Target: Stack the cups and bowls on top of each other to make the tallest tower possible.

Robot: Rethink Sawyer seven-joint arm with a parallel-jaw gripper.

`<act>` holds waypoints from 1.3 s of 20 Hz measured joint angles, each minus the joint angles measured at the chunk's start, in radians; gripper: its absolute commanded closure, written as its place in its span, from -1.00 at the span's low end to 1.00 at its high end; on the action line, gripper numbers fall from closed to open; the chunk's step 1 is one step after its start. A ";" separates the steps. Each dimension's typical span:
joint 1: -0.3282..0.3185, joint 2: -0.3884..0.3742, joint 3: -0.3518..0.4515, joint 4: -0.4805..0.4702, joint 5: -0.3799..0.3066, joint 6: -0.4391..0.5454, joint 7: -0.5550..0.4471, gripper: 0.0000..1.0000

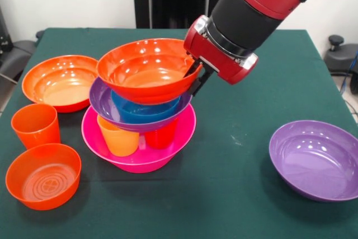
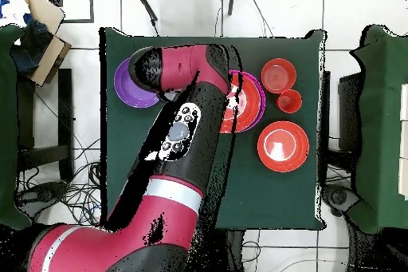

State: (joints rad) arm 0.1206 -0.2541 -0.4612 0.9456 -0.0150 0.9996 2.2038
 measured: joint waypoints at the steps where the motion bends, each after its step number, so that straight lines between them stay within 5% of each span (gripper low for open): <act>1: 0.000 0.003 0.000 -0.003 0.000 0.000 0.000 1.00; 26: 0.020 0.074 -0.052 -0.065 0.000 0.009 0.000 1.00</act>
State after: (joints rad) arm 0.1410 -0.1801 -0.5128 0.8811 -0.0150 1.0089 2.2038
